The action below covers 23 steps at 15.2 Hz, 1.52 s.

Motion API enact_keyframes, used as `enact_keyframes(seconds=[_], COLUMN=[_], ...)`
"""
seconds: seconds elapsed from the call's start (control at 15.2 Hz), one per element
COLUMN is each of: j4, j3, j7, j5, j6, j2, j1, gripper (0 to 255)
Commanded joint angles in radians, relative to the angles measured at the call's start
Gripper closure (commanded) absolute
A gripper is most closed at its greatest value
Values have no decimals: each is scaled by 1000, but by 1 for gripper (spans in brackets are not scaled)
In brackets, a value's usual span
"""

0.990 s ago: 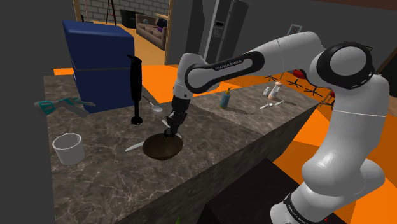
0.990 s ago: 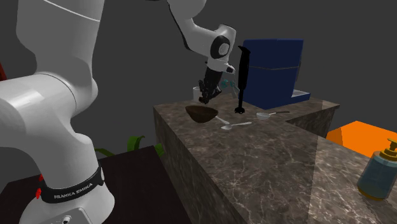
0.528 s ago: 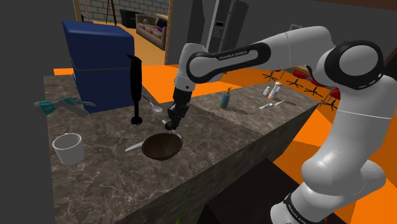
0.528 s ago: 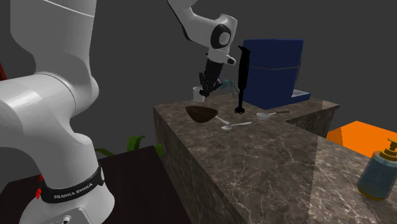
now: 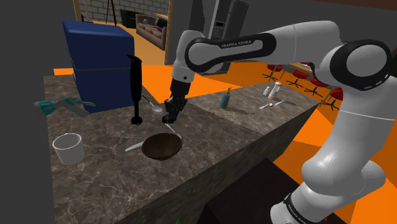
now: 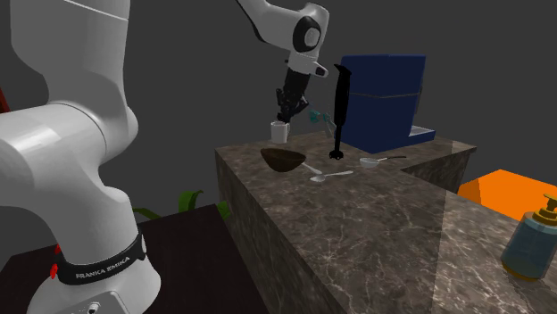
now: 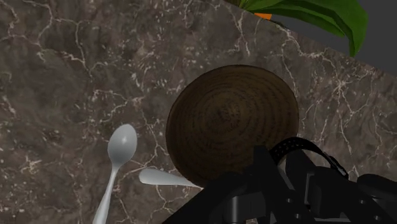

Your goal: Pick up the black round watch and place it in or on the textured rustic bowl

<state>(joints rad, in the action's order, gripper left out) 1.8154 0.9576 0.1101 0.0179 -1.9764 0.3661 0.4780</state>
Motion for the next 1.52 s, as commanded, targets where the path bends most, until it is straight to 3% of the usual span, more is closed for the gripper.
enact_keyframes(seconds=[0.0, 0.99, 1.45], j4=[1, 89, 91], j3=[-3, -65, -67], j7=[8, 25, 26], j5=[6, 86, 88], j6=[-7, -174, -178], j2=[8, 111, 115], j1=[-9, -59, -61], gripper=[255, 255, 255])
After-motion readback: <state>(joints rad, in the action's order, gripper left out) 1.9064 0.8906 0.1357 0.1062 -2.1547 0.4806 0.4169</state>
